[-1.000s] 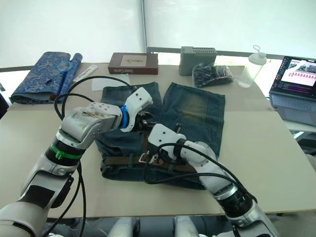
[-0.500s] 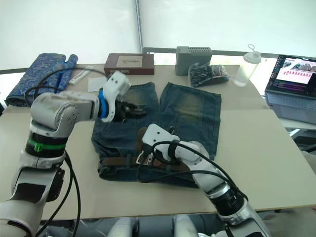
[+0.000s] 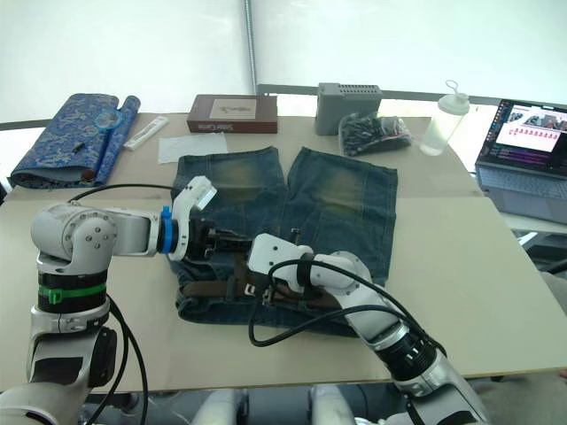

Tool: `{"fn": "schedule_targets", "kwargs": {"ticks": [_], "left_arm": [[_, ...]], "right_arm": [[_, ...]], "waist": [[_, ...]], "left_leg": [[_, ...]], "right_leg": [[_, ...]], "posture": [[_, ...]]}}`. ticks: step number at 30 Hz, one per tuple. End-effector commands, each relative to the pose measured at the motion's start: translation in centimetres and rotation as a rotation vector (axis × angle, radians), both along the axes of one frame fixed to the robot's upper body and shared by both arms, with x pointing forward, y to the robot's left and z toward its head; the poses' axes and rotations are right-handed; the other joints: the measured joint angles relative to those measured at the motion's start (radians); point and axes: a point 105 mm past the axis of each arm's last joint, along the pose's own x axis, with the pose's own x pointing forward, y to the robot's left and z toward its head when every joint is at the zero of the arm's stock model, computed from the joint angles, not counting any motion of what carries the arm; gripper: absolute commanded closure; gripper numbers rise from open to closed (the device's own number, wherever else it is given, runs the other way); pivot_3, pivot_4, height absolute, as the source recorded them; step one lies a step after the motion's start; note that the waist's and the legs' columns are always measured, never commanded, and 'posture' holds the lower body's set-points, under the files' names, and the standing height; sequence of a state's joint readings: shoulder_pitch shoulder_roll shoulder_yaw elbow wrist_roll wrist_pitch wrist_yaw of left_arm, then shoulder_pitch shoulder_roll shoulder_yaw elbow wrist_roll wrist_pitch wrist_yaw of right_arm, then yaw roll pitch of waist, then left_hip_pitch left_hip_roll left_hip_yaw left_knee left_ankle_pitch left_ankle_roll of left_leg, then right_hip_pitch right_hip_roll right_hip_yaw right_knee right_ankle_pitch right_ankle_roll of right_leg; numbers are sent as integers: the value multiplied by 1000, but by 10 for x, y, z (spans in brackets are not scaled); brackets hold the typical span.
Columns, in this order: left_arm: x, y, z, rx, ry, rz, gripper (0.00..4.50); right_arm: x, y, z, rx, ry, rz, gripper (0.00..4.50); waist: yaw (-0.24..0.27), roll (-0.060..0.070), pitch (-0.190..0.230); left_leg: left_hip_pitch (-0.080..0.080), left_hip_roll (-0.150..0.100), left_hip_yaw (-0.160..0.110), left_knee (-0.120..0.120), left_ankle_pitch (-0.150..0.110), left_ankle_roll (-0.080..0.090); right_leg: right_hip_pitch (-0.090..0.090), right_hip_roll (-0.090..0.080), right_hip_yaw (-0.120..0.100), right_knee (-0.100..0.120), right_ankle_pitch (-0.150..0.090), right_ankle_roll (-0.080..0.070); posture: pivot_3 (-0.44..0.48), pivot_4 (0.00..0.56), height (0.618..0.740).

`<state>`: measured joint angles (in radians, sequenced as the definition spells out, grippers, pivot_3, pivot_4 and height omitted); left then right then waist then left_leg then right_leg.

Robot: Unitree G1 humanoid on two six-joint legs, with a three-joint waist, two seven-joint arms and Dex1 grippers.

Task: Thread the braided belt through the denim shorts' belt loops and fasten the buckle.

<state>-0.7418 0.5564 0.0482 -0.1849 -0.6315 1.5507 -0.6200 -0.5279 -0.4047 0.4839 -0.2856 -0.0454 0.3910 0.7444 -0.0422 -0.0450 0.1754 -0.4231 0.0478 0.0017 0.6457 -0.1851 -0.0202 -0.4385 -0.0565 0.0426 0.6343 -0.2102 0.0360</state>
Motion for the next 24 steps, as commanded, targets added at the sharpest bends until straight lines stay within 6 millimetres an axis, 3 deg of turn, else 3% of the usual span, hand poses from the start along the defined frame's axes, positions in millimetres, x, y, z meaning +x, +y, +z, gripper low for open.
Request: {"fn": "schedule_targets", "kwargs": {"ticks": [1,5,12,15,18,19,20,22,24], "left_arm": [[6,-7,14,71,-212,-6,1773],[1,-23,19,114,-275,-59,1773],[7,-20,7,276,-264,-14,1773],[8,-19,0,310,-243,4,2445],[10,-18,0,330,-262,11,3960],[11,-18,1,322,-269,17,4213],[12,-19,2,314,-269,18,4417],[13,-18,2,314,-275,21,4417],[16,-18,5,280,-301,23,4500]], "right_arm": [[-1,-2,10,5,-63,12,4500],[1,-3,8,-13,-67,5,4500],[3,0,9,-44,-98,7,4500],[3,1,9,-47,-104,5,4500],[3,2,9,-47,-104,2,4500],[3,2,9,-46,-103,1,4500],[3,2,9,-44,-99,-2,4500],[3,2,8,-40,-90,-5,4500],[1,2,10,-9,-51,-4,3832]], "waist": [[3,0,0],[14,-1,0],[23,-1,0],[25,-1,0],[25,-1,0],[25,-1,0],[25,-1,0],[25,-1,0],[25,-1,0]], "left_leg": [[0,0,0,0,0,0],[0,0,0,1,1,-1],[0,0,0,2,1,-1],[0,0,0,2,1,-1],[0,0,0,2,1,-1],[0,0,0,2,1,-1],[0,0,0,2,1,-1],[0,0,0,2,1,-1],[0,0,0,3,1,-1]], "right_leg": [[0,0,0,0,0,-1],[1,-1,0,0,1,0],[1,0,0,1,1,0],[0,0,0,1,1,0],[0,0,0,1,1,0],[0,0,0,1,1,0],[0,0,0,1,1,0],[0,0,0,2,1,0],[0,0,0,2,1,0]], "posture": [[0,150,718],[0,150,718],[0,150,718],[0,150,718],[0,150,718],[0,150,718],[0,150,718],[0,150,718],[0,150,718]]}}
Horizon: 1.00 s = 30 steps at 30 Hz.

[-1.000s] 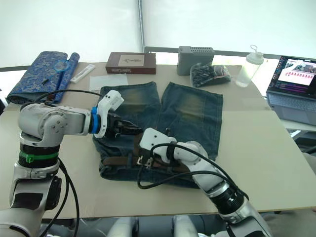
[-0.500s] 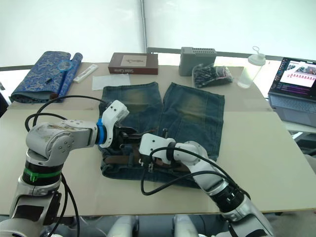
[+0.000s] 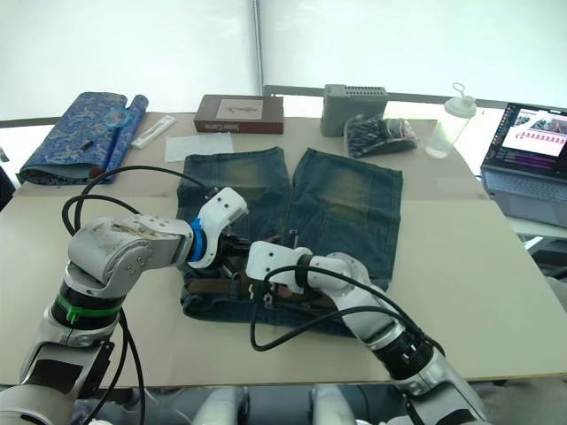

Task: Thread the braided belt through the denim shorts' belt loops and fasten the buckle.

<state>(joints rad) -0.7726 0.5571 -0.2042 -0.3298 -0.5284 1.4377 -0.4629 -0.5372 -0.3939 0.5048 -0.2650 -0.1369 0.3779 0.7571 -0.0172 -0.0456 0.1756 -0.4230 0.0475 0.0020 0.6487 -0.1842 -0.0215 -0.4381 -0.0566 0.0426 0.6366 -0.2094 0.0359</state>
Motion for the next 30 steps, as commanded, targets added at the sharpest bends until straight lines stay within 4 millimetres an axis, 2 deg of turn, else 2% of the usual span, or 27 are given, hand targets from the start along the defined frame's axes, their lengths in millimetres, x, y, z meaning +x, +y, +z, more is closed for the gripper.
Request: {"fn": "schedule_targets", "kwargs": {"ticks": [1,4,7,10,12,15,22,28,29,30], "left_arm": [[14,10,13,-47,-107,45,4500],[15,6,24,-181,-166,-18,4500],[-2,0,40,-378,-193,-189,4500],[-21,-1,40,-386,-215,-377,4500],[-30,-4,42,-440,-174,-460,4500],[-40,-8,43,-456,-157,-571,4500],[-38,-14,45,-453,-179,-624,4500],[-36,-12,46,-448,-190,-618,4500],[-36,-12,46,-449,-192,-615,4500],[-36,-12,46,-448,-193,-613,4500]], "right_arm": [[-5,-2,17,87,33,9,3594],[-7,-15,24,164,105,-31,2485],[-27,-40,27,209,279,-18,1518],[-35,-61,34,186,269,-38,1518],[-23,-76,41,139,158,-128,1518],[-6,-97,46,-25,-45,-222,1518],[5,-106,53,-93,-134,-246,1518],[1,-103,53,-106,-134,-198,1518],[1,-102,53,-107,-135,-190,2061],[-1,-100,54,-100,-127,-177,2352]], "waist": [[0,0,0],[2,0,0],[4,0,0],[6,0,0],[4,0,0],[4,0,0],[2,0,0],[3,0,0],[3,0,0],[2,0,0]], "left_leg": [[0,0,0,1,0,0],[1,0,0,2,0,0],[0,0,0,2,0,0],[-1,0,0,3,0,0],[-1,0,1,3,0,0],[0,0,1,5,0,0],[0,0,1,5,0,0],[-1,0,1,5,0,1],[-1,0,1,5,0,1],[-1,0,1,5,0,1]], "right_leg": [[0,0,0,1,0,0],[0,0,0,4,-1,-1],[0,0,0,4,-1,-1],[0,-1,-1,3,-1,-2],[0,-1,0,3,-2,-2],[0,-1,0,4,-5,-8],[0,0,0,5,-3,-2],[0,-1,0,4,-2,0],[0,-1,0,4,-2,0],[0,-1,0,4,-2,-1]], "posture": [[0,150,718],[0,150,718],[0,150,718],[0,150,718],[0,150,718],[0,150,718],[0,150,718],[0,150,718],[0,150,718],[0,150,718]]}}
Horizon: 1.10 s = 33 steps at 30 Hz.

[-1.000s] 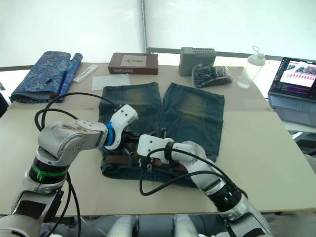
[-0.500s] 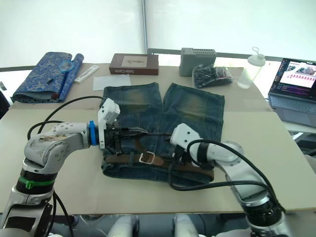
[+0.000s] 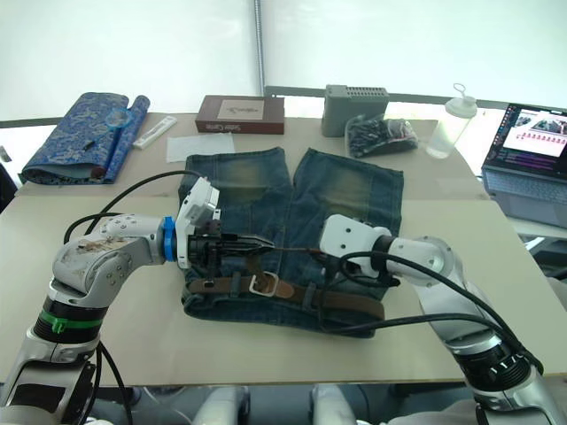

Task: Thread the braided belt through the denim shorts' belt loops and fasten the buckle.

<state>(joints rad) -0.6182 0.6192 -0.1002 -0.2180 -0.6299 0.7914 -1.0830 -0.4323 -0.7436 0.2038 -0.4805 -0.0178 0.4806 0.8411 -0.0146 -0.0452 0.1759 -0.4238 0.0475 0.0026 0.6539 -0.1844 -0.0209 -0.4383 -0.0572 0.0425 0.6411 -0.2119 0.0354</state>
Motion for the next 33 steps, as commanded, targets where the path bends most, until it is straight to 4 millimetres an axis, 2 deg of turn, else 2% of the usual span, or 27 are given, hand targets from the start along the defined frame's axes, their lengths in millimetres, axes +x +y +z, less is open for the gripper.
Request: {"fn": "schedule_targets", "kwargs": {"ticks": [1,6,7,10,13,17,20,33], "left_arm": [[-1,-2,11,-16,-52,-14,4500],[0,-1,11,-18,-63,-5,4500],[3,0,12,-13,-83,8,4500],[9,0,11,36,-151,36,4500],[15,-2,13,105,-232,56,3384],[19,-17,20,197,-345,76,1553],[21,-28,22,252,-389,105,1553],[18,-51,22,373,-423,77,1553]], "right_arm": [[-7,6,15,0,-51,62,2636],[-13,9,15,7,-28,93,4393],[-13,9,16,5,-26,95,4479],[-13,8,18,-3,-23,87,4479],[-11,4,19,-44,-20,61,4500],[-12,0,17,-124,4,34,4500],[-14,2,17,-152,9,27,4500],[-9,10,22,-194,3,-15,4500]], "waist": [[0,0,0],[0,0,0],[0,0,0],[1,0,0],[1,0,0],[2,0,0],[4,0,0],[0,0,0]], "left_leg": [[0,0,0,0,0,0],[0,0,0,2,0,0],[0,0,0,3,0,0],[-1,0,0,3,0,0],[-1,0,0,4,0,0],[-1,0,0,4,0,0],[-2,0,0,5,0,0],[-2,0,0,5,0,0]], "right_leg": [[0,0,0,0,0,0],[0,0,0,1,-1,-2],[0,0,0,1,-1,-2],[0,0,0,1,-1,-2],[0,0,0,1,-1,-3],[0,0,0,1,-1,-3],[0,0,0,1,-1,-3],[0,0,0,1,-1,-2]], "posture": [[0,150,718],[0,150,718],[0,150,718],[0,150,718],[0,150,718],[0,150,718],[0,150,718],[0,150,718]]}}
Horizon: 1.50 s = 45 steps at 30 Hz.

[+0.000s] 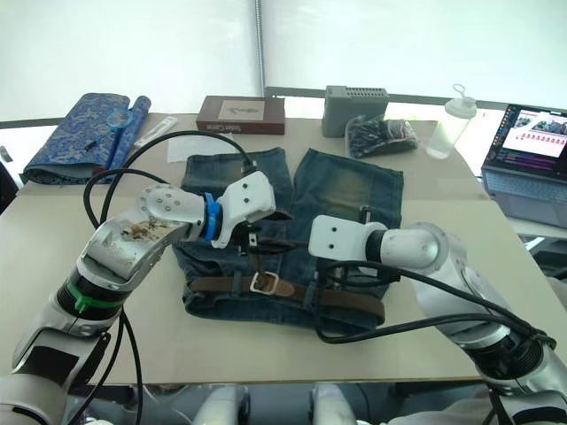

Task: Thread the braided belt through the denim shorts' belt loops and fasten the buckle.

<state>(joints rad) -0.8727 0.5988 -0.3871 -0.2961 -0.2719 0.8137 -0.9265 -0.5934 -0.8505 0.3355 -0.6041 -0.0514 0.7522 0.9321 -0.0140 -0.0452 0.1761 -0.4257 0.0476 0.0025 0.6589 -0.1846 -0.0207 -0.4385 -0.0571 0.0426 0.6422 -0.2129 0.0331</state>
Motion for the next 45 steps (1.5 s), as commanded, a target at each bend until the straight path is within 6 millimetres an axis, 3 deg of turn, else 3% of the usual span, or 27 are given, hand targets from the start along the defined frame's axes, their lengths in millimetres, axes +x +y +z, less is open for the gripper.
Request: {"fn": "schedule_targets", "kwargs": {"ticks": [1,4,5,7,11,12,13,17,20,27,39,45], "left_arm": [[-5,-8,8,16,-47,-32,1553],[-7,-8,6,20,-35,-47,1553],[-7,-7,5,19,-31,-47,1790],[-6,-5,1,31,-25,-49,2405],[-4,-4,-3,7,-12,-39,4326],[-4,-4,-4,-1,-8,-35,4448],[-3,-2,-4,-9,-3,-29,4448],[5,23,-9,-39,11,52,4500],[12,48,-16,-92,34,146,4500],[13,78,-34,-84,35,289,4500],[7,90,-47,-87,61,353,4500],[9,90,-47,-93,64,360,4500]], "right_arm": [[0,4,13,-5,-58,-3,4500],[0,5,15,-4,-58,-6,4500],[0,6,16,-2,-58,-7,4500],[1,6,18,2,-60,-9,4500],[-1,10,19,27,-40,-1,4500],[-3,11,19,35,-28,5,4500],[-3,12,19,47,-20,8,4500],[-11,16,15,203,90,-5,3016],[-14,13,-1,213,147,-48,1985],[-14,22,-48,156,191,-24,1985],[-22,36,-60,148,202,65,1985],[-21,33,-68,103,203,68,1985]], "waist": [[0,0,0],[0,0,0],[0,0,0],[0,0,0],[-1,0,0],[0,0,0],[0,0,0],[-4,0,0],[-2,0,0],[0,0,0],[0,0,0],[0,0,0]], "left_leg": [[0,0,0,0,0,0],[0,0,0,0,0,0],[0,0,0,0,0,0],[0,0,0,0,0,0],[0,0,0,0,0,0],[0,0,0,0,0,0],[0,0,0,0,0,0],[0,0,0,0,0,0],[1,1,0,0,0,1],[1,1,0,0,0,1],[0,1,0,0,0,1],[1,1,0,0,0,1]], "right_leg": [[0,0,0,0,0,0],[0,0,0,0,0,0],[0,0,0,0,0,0],[0,0,0,0,0,0],[0,0,0,0,0,0],[0,0,0,1,0,0],[0,0,0,1,0,0],[0,0,0,1,1,2],[0,1,0,2,1,2],[0,0,0,1,-1,-1],[0,0,0,1,0,0],[0,0,0,1,0,0]], "posture": [[0,150,718],[0,150,718],[0,150,718],[0,150,718],[0,150,718],[0,150,718],[0,150,718],[0,150,718],[0,150,718],[0,150,718],[0,150,718],[0,150,718]]}}
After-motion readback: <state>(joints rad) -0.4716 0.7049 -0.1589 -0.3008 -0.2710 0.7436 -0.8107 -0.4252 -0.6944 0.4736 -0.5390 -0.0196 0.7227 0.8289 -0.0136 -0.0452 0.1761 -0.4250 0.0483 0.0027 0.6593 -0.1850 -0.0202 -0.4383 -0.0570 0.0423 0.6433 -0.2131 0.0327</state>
